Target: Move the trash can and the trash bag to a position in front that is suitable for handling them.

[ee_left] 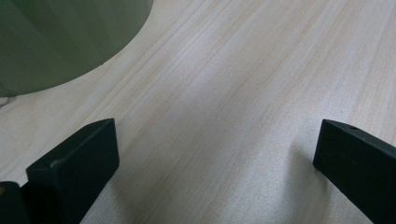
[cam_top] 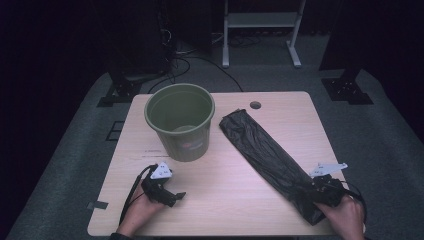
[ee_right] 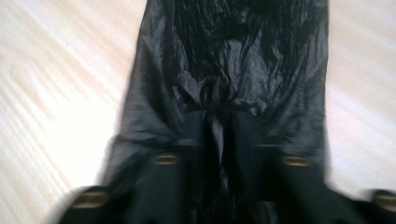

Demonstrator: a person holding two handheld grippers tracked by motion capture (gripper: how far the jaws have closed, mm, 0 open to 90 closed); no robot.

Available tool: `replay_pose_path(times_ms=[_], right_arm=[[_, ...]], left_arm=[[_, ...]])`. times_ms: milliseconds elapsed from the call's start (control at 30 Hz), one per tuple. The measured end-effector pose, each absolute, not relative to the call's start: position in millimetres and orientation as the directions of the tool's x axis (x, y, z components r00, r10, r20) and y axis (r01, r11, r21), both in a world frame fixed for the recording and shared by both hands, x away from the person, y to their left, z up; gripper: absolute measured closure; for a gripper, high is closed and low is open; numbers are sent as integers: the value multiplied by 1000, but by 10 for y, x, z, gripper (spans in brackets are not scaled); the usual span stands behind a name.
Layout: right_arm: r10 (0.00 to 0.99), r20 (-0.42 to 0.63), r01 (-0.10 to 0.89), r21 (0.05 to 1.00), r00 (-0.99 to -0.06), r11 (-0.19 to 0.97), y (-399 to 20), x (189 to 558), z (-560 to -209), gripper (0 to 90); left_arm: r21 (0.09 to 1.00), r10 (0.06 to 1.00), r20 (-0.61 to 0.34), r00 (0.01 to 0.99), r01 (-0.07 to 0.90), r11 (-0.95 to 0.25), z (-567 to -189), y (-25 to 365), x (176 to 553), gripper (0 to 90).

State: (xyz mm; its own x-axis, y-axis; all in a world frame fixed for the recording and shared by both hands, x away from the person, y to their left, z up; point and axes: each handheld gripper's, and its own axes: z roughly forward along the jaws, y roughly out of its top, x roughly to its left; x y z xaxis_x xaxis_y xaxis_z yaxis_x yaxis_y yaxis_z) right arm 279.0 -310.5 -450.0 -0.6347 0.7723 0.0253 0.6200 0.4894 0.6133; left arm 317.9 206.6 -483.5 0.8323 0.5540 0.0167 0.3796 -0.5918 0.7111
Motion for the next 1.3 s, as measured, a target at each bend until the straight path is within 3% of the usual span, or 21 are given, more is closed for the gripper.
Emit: replay_pose_path(times_ms=[33, 67, 233, 333, 800, 1300], right_arm=[[772, 25, 620, 613, -635, 489, -3105, 2790, -4500, 592], [775, 13, 608, 629, -631, 485, -3078, 2824, -4426, 462], [790, -23, 593, 647, -613, 479, -2947, 3029, -4322, 207], [786, -16, 584, 660, -618, 473, -2829, 3198, -4318, 103], [762, 9, 592, 635, -648, 496, -2428, 3859, -4662, 96], [760, 7, 592, 631, -650, 501, -2544, 3705, -4722, 215]], left_arm=[[711, 554, 17, 832, 380, -592, -4835, 2066, 3179, 0], [711, 554, 17, 833, 380, -592, -4835, 2065, 3179, 0], [711, 554, 17, 833, 379, -592, -4835, 2064, 3179, 0], [711, 553, 17, 833, 379, -592, -4835, 2064, 3179, 0], [712, 552, 15, 833, 379, -591, -4835, 2056, 3181, 0], [711, 552, 16, 834, 379, -592, -4835, 2057, 3181, 0]])
